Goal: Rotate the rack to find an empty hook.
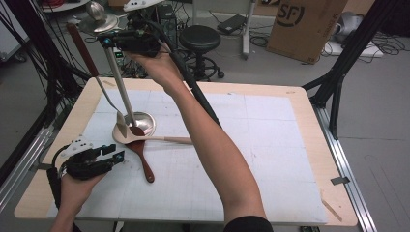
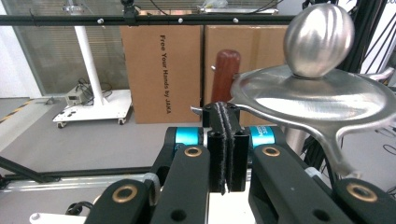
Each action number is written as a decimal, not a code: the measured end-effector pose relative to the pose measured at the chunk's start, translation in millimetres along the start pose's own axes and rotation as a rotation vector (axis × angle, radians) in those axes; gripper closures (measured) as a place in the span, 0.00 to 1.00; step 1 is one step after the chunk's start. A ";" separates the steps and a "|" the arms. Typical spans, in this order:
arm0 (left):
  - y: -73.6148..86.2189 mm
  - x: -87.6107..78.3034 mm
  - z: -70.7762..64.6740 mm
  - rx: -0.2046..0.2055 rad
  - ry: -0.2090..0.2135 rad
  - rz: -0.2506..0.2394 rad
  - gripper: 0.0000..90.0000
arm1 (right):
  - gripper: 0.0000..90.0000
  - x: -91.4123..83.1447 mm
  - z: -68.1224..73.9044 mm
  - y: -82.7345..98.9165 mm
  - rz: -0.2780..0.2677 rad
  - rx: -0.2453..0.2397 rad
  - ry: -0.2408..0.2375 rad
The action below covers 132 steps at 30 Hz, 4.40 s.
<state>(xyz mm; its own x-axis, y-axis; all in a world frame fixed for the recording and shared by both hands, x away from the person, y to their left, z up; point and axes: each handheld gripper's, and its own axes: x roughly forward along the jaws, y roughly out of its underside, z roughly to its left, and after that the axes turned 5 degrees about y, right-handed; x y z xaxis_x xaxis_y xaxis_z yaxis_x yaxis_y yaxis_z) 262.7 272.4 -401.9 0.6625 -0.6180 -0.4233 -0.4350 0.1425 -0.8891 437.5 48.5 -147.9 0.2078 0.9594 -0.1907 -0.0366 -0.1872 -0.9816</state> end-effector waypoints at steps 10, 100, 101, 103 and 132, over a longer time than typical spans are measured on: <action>0.0 -0.5 0.1 0.001 0.001 0.002 0.58 | 1.00 8.9 5.1 -2.0 0.000 -0.004 0.015; 0.1 -0.5 -2.1 0.006 0.007 0.000 0.58 | 1.00 -16.3 -1.7 0.9 -0.007 -0.010 0.029; 0.1 -0.6 -2.2 0.004 0.006 -0.001 0.58 | 1.00 -16.6 -1.3 0.9 -0.008 -0.007 0.027; 0.0 -0.7 -1.9 0.005 0.004 -0.001 0.58 | 1.00 -16.8 -0.5 1.1 -0.013 -0.007 0.021; 0.0 0.7 -3.0 0.011 0.009 0.003 0.58 | 0.97 -28.7 2.8 17.5 0.021 -0.019 0.013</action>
<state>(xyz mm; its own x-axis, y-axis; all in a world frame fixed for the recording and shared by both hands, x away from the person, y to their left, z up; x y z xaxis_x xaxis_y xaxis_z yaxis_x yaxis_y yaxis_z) 261.4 269.6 -401.7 0.6557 -0.6243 -0.4246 -0.4300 0.1533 -0.8897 428.2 18.2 -159.6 0.2198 0.9525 -0.2110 -0.0226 -0.2113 -0.9772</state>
